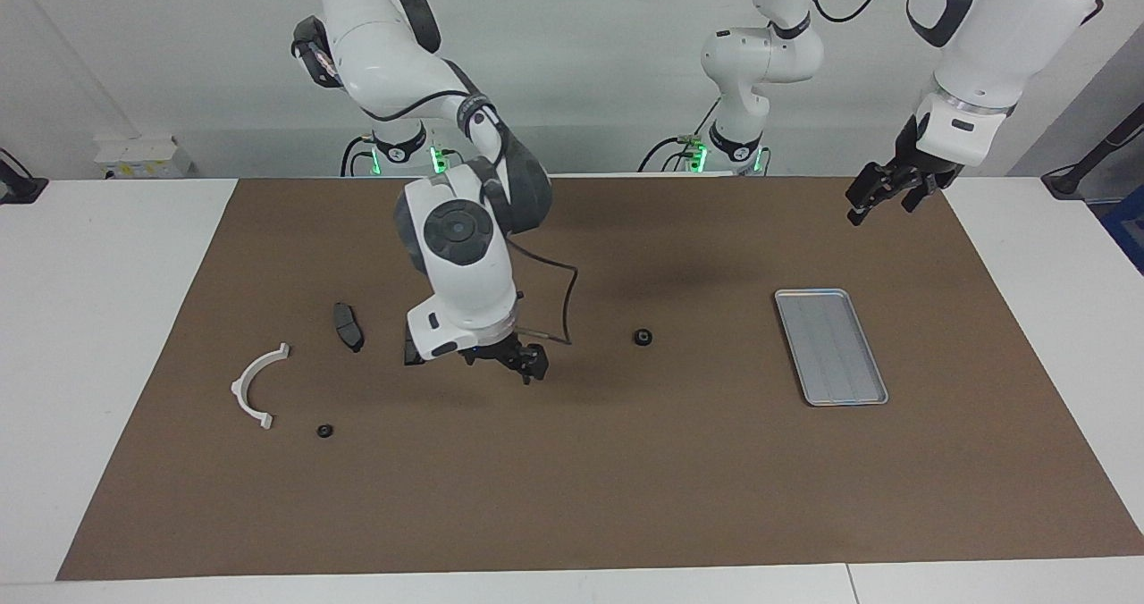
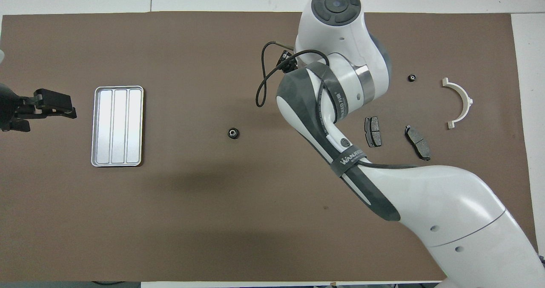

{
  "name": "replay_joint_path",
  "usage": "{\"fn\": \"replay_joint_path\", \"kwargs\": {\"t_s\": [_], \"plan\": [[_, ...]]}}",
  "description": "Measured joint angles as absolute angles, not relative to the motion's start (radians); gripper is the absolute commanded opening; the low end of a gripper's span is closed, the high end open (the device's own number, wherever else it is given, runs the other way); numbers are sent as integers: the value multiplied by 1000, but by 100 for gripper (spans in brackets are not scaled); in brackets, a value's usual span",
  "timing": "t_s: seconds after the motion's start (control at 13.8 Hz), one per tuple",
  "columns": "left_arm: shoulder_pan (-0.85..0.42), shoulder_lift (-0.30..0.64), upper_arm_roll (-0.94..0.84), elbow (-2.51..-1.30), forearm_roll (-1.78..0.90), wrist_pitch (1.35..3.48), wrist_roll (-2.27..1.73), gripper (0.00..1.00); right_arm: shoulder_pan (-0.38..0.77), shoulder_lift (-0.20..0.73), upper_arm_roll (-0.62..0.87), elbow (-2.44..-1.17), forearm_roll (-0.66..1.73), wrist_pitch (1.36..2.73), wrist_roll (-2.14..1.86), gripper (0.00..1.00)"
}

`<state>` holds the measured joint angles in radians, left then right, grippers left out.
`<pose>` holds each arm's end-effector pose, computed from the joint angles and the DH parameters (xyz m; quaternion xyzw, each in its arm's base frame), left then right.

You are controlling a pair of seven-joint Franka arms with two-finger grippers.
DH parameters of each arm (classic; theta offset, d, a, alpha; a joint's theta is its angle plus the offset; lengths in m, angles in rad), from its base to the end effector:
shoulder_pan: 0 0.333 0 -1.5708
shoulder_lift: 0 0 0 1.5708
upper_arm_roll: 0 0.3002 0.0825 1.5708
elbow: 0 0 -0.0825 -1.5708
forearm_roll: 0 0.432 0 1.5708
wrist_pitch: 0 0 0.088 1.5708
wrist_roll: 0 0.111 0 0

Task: Pick bearing gear from pile to tray
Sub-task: 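Retract the right gripper while the left gripper reaches the bearing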

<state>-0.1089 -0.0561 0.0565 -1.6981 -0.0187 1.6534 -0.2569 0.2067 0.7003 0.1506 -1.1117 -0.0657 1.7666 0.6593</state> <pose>0.5907 -0.0322 0.5789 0.9946 0.1027 0.0039 0.0116 0.7416 0.2369 0.3752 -0.9868 0.1598 0.0249 0.0052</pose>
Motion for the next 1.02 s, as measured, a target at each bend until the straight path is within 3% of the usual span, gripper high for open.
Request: {"fn": "replay_joint_path", "kwargs": {"t_s": [0.29, 0.51, 1.02], "plan": [[-181, -55, 39, -1731, -25, 1719, -428, 100, 57, 706, 151, -1123, -86, 1767, 312, 100], [-296, -13, 31, -1766, -29, 1793, -588, 100, 17, 706, 153, -1128, -168, 1767, 134, 100], [-483, 283, 30, -1745, -32, 2011, -792, 100, -38, 721, 151, -1178, -186, 1886, -47, 100]]}}
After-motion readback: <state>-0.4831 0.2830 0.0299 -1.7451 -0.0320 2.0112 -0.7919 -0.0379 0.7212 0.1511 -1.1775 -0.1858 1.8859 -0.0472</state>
